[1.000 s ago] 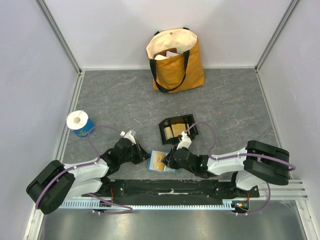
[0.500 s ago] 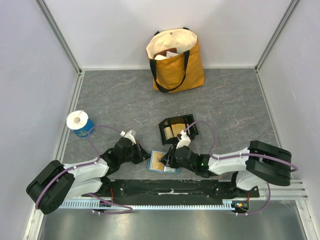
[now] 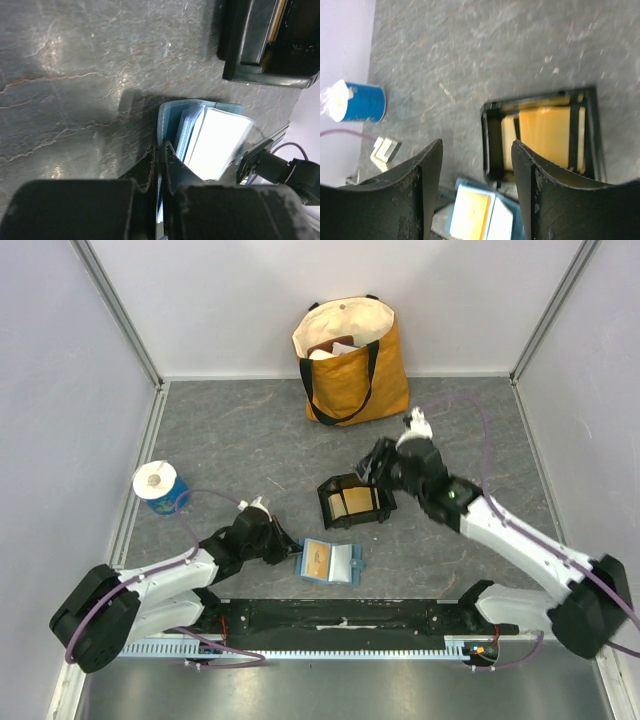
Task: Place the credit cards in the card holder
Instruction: Pick up the credit card from the storage box.
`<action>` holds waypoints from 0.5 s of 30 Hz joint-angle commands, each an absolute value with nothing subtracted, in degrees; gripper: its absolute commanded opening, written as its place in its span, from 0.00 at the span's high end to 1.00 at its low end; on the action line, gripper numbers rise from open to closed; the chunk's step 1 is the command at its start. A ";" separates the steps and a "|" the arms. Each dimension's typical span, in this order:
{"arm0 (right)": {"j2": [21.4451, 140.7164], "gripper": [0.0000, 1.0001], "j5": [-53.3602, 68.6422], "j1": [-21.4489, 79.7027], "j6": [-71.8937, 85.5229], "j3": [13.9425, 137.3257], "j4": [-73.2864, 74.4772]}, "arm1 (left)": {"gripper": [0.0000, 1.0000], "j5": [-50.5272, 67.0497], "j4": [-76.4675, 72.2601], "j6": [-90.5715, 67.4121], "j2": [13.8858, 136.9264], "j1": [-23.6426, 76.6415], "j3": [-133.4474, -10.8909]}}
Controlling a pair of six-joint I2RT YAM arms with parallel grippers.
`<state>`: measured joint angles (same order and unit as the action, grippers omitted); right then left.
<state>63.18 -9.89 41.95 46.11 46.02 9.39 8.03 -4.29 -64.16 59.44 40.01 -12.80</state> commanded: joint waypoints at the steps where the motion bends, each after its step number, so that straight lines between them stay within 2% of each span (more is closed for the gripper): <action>1: 74.95 0.35 2.52 34.46 32.10 59.82 23.63 | 0.98 6.33 -0.53 -67.85 61.61 40.43 -18.80; 8: 92.53 0.33 6.06 31.82 24.53 70.83 31.11 | 0.98 6.41 -1.75 -67.59 64.25 40.52 -20.13; 15: 99.66 0.25 4.41 32.78 22.33 73.73 31.46 | 0.98 9.31 -4.21 -64.60 70.04 40.34 -22.41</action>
